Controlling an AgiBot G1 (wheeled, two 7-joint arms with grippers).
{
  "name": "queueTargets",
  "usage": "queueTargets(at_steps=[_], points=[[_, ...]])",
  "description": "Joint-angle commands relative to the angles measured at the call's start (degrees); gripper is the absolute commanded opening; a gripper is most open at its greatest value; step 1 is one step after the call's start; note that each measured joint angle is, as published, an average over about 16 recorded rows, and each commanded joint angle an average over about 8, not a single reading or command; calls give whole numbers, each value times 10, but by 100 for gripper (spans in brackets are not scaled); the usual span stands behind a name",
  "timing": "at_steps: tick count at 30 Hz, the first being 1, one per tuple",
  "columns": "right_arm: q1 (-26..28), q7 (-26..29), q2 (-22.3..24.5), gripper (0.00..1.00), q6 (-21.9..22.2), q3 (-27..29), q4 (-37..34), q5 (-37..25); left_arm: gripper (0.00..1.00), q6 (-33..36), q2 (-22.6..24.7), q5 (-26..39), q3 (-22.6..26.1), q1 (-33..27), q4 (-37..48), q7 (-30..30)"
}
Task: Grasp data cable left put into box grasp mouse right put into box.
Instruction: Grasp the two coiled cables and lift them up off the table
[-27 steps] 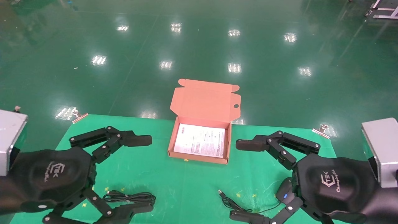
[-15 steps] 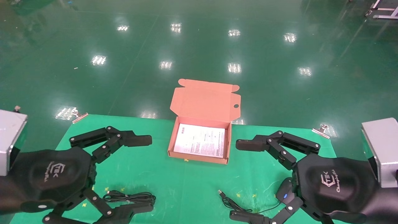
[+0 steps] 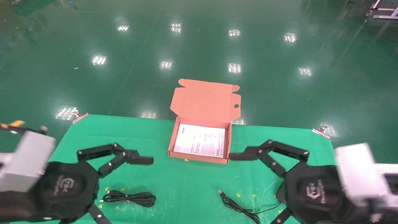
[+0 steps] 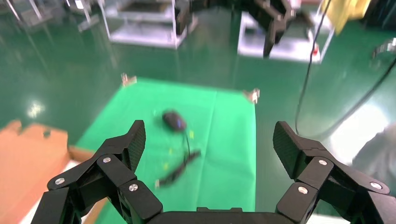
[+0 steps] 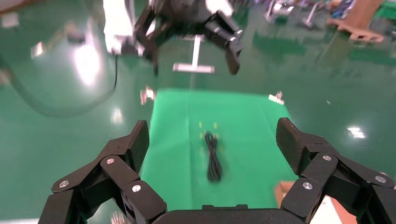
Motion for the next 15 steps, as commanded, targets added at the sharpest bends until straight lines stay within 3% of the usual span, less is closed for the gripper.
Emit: queueTargets(at_steps=[1, 7, 15], points=[[14, -14, -1, 100, -6, -7, 7, -27, 100, 5, 1, 27, 13, -19, -1, -8], [79, -87, -14, 100, -22, -60, 12, -128, 100, 16, 15, 119, 74, -81, -3, -26], [141, -189, -33, 100, -18, -153, 14, -257, 100, 17, 52, 267, 190, -172, -16, -16]])
